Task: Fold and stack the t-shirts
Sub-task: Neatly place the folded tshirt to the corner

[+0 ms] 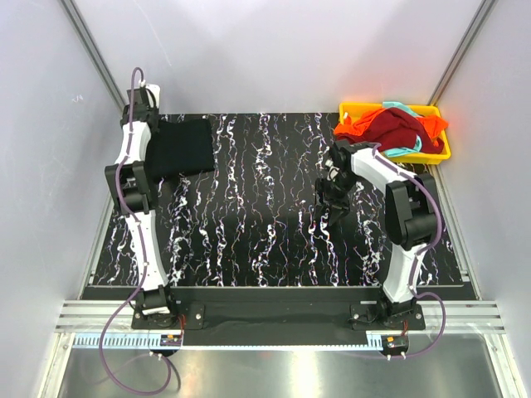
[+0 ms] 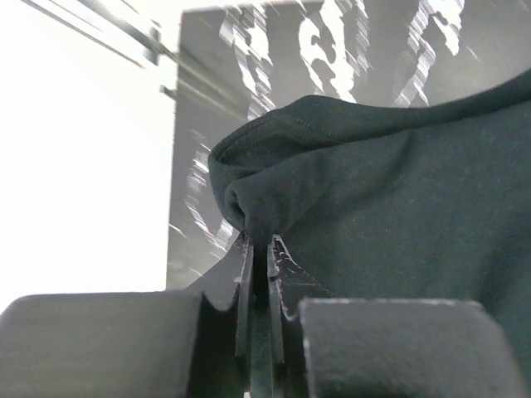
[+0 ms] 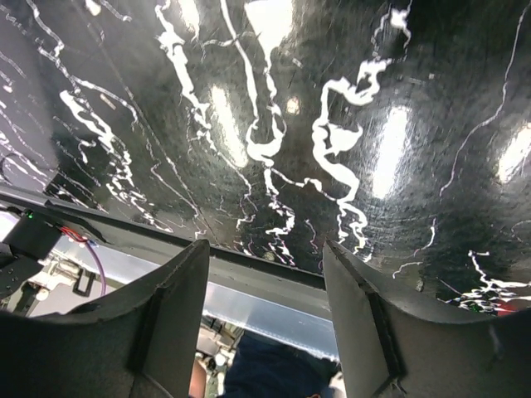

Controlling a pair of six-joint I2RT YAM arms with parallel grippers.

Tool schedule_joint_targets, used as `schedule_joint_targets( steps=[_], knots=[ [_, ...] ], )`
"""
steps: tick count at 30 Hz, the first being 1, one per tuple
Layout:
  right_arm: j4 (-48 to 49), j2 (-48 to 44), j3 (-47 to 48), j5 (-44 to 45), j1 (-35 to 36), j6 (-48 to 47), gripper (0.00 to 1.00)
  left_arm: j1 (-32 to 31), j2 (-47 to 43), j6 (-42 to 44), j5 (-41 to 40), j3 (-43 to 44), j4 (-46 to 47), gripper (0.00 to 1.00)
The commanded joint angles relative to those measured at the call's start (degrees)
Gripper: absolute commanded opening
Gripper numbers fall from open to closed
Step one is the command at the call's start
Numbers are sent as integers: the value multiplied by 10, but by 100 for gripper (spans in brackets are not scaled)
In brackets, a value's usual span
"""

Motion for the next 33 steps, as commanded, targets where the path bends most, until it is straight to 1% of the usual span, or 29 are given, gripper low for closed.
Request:
schedule_joint_targets(
  steps=[1, 2, 5, 14, 16, 20, 21, 22, 24, 25, 27, 29, 30, 31, 32, 33],
  knots=[
    [-25, 18, 36, -9, -2, -10, 64, -4, -9, 53, -37, 32, 120, 0],
    [-27, 21, 39, -7, -2, -11, 63, -4, -6, 57, -39, 37, 148, 0],
    [-33, 29, 42, 0, -3, -15, 64, 0, 4, 71, -41, 37, 193, 0],
    [-38, 53, 48, 0, -19, -22, 63, 14, 43, 76, -19, 80, 248, 0],
    [-38, 60, 48, -4, -23, -22, 62, 21, 45, 62, 8, 89, 254, 0],
    [-37, 67, 51, -9, -23, -23, 61, 37, 48, 32, 27, 97, 275, 0],
    [-38, 70, 53, -10, -23, -23, 61, 39, 48, 25, 30, 98, 278, 6],
    [-37, 71, 53, -13, -24, -24, 61, 42, 47, 21, 28, 100, 281, 25],
    [-37, 73, 54, -14, -23, -21, 61, 42, 38, 12, 20, 98, 281, 43],
    [-36, 71, 54, -17, -23, -20, 61, 41, 32, 8, 16, 91, 276, 57],
    [-35, 59, 54, -17, -23, -17, 61, 36, 13, 3, 11, 80, 266, 71],
    [-31, 44, 51, -13, -23, -14, 61, 23, -29, -3, -15, 47, 246, 91],
    [-29, 24, 43, -12, -23, -13, 61, 18, -47, -12, -26, 31, 237, 99],
    [-24, 11, 37, -10, -23, -10, 61, 12, -99, -18, -44, -22, 225, 99],
    [-14, -3, 29, -11, -23, -8, 61, -5, -131, -34, -55, -63, 226, 99],
    [-8, -36, 9, -13, -23, -2, 61, -16, -172, -42, -66, -109, 229, 99]
  ],
)
